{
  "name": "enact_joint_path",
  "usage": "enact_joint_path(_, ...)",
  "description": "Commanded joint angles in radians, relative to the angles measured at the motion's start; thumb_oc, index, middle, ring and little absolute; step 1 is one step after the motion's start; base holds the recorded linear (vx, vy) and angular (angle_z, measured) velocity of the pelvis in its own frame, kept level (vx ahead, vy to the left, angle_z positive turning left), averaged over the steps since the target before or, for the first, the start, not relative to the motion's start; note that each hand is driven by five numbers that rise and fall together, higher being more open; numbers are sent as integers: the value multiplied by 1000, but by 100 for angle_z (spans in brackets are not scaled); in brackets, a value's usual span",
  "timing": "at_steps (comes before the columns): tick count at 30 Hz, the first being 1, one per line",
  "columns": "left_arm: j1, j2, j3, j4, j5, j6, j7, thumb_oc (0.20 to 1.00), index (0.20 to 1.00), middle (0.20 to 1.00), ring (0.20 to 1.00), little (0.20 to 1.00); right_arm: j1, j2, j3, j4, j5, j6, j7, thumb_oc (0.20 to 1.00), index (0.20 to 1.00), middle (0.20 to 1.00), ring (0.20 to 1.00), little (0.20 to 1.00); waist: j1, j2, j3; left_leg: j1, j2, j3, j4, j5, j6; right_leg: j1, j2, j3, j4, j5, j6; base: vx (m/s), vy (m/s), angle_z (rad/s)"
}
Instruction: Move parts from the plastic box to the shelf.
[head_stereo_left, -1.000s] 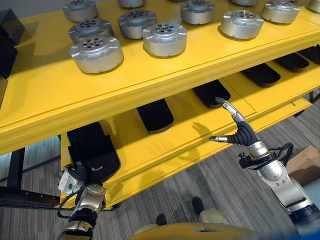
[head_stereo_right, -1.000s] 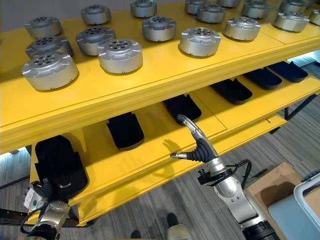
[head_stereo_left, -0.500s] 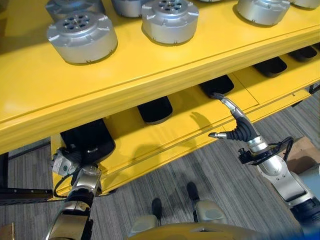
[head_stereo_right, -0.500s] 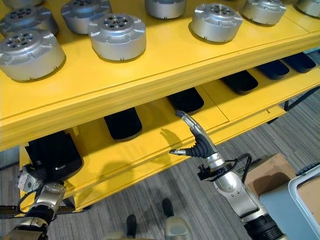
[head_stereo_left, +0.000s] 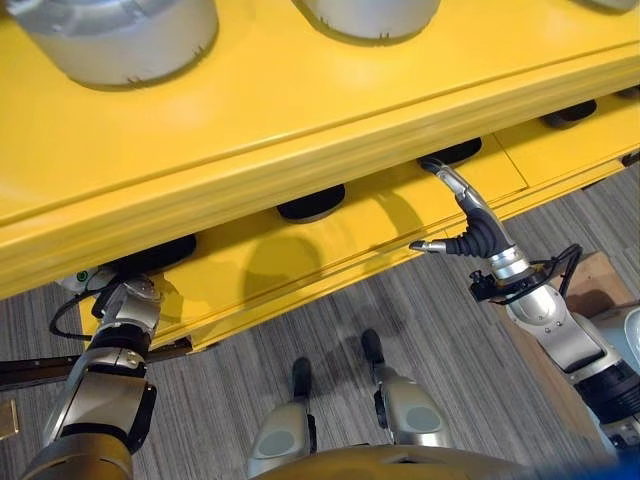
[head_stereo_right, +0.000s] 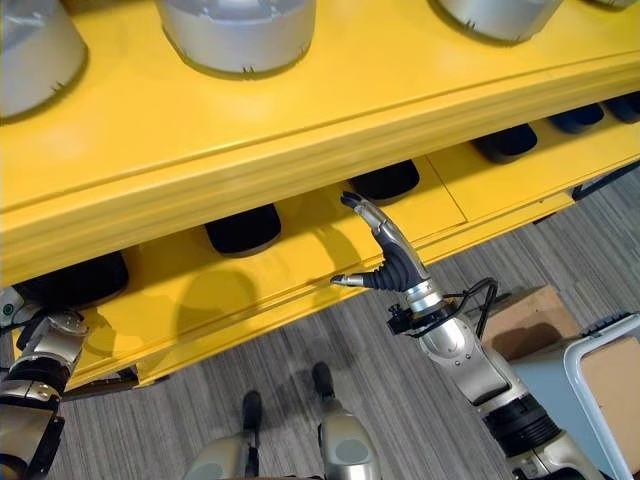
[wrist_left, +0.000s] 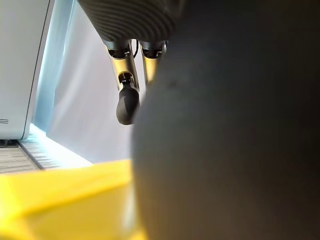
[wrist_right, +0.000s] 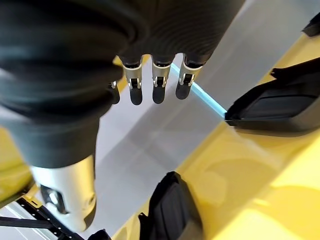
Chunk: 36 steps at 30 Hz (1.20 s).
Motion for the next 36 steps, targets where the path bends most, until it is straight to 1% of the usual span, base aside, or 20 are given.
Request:
enact_joint_path(1, -9, 83, -26, 21, 74, 21, 20, 200, 200, 200, 200, 200, 0, -11, -8, -37, 30, -39, -52, 1000, 1000, 1000, 1000, 1000, 16, -13, -69, -92, 69, 49, 162, -105, -36, -21, -91, -18, 180, -132, 106, -43, -28, 3)
enact_joint_path(2, 3, 85, -33, 21, 93, 25, 20, 200, 200, 200, 200, 200, -2, -14, -10, -40, 32, -36, -55, 1000, 1000, 1000, 1000, 1000, 17, -12, -64, -92, 68, 48, 161, -105, -35, -23, -90, -18, 180, -131, 106, -34, -8, 2)
enact_joint_path(5, 17, 90, -41, 12, 84, 11, 19, 200, 200, 200, 200, 200, -5, -25, -13, -44, 39, -31, -62, 1000, 1000, 1000, 1000, 1000, 20, -9, -53, -97, 65, 46, 162, -105, -32, -29, -91, -18, 183, -132, 105, -47, 6, 1)
enact_joint_path(7, 17, 82, -48, 3, 103, 4, 17, 200, 200, 200, 200, 200, -8, -30, -16, -35, 38, -44, -61, 1000, 1000, 1000, 1000, 1000, 20, -6, -45, -101, 63, 43, 161, -104, -32, -34, -89, -19, 186, -135, 102, -38, 8, 2)
enact_joint_path(12, 6, 73, -61, 11, 100, -4, 13, 200, 200, 200, 200, 200, -23, -27, -4, -22, 33, -52, -82, 1000, 1000, 1000, 1000, 1000, 22, -8, -43, -102, 62, 43, 158, -103, -32, -35, -89, -24, 183, -134, 102, -2, -7, 0)
enact_joint_path(14, 10, 66, -65, 18, 137, -5, 12, 200, 200, 200, 200, 200, -28, -24, -2, -20, 33, -49, -86, 1000, 1000, 1000, 1000, 1000, 23, -9, -43, -99, 62, 41, 156, -103, -31, -34, -88, -24, 183, -133, 101, -2, -17, 1)
enact_joint_path(16, 17, 59, -69, 15, 137, -1, 16, 200, 200, 200, 200, 200, -31, -26, 0, -23, 35, -42, -89, 1000, 1000, 1000, 1000, 1000, 25, -9, -45, -99, 61, 41, 155, -103, -31, -34, -88, -26, 182, -133, 100, 0, 0, 0)
enact_joint_path(21, 40, 55, -76, 4, 197, 8, 11, 200, 200, 200, 200, 200, -25, -30, -7, -20, 32, -43, -88, 1000, 1000, 1000, 1000, 1000, 26, -2, -47, -94, 61, 39, 147, -99, -31, -33, -88, -26, 180, -132, 100, 0, 0, 0)
enact_joint_path(23, 43, 62, -82, 3, 231, 16, 12, 200, 200, 200, 200, 200, -27, -38, -11, -19, 37, -46, -86, 1000, 1000, 1000, 1000, 1000, 24, 1, -47, -93, 61, 41, 142, -97, -32, -35, -89, -25, 179, -132, 101, 0, 0, 0)
enact_joint_path(25, 41, 69, -87, 5, 232, 15, 8, 200, 200, 200, 200, 200, -31, -42, -13, -19, 39, -45, -82, 1000, 1000, 1000, 1000, 1000, 23, 4, -47, -93, 61, 43, 141, -96, -33, -37, -90, -24, 179, -132, 101, -11, 19, 0)
enact_joint_path(27, 41, 82, -94, 10, 259, 12, 4, 200, 200, 200, 200, 200, -34, -52, -17, -21, 42, -42, -77, 1000, 1000, 1000, 1000, 1000, 20, 12, -44, -92, 59, 44, 138, -94, -34, -40, -91, -23, 180, -132, 101, -20, 46, 0)
enact_joint_path(30, 35, 88, -97, 16, 230, 7, 10, 200, 200, 200, 200, 200, -41, -60, -16, -18, 40, -38, -74, 1000, 1000, 1000, 1000, 1000, 17, 21, -43, -93, 57, 46, 138, -93, -35, -44, -93, -21, 184, -134, 100, -17, 54, 0)
enact_joint_path(34, 27, 99, -106, 31, 255, 11, 10, 200, 200, 200, 200, 200, -53, -68, -13, -14, 41, -34, -69, 1000, 1000, 1000, 1000, 1000, 13, 27, -40, -95, 55, 50, 139, -92, -36, -50, -94, -19, 189, -134, 100, -23, 34, -1)
enact_joint_path(36, 28, 101, -112, 30, 241, 14, 8, 200, 200, 200, 200, 200, -55, -74, -14, -17, 44, -34, -67, 1000, 1000, 1000, 1000, 1000, 13, 28, -40, -95, 56, 50, 138, -91, -36, -52, -95, -20, 189, -134, 100, 0, 0, 0)
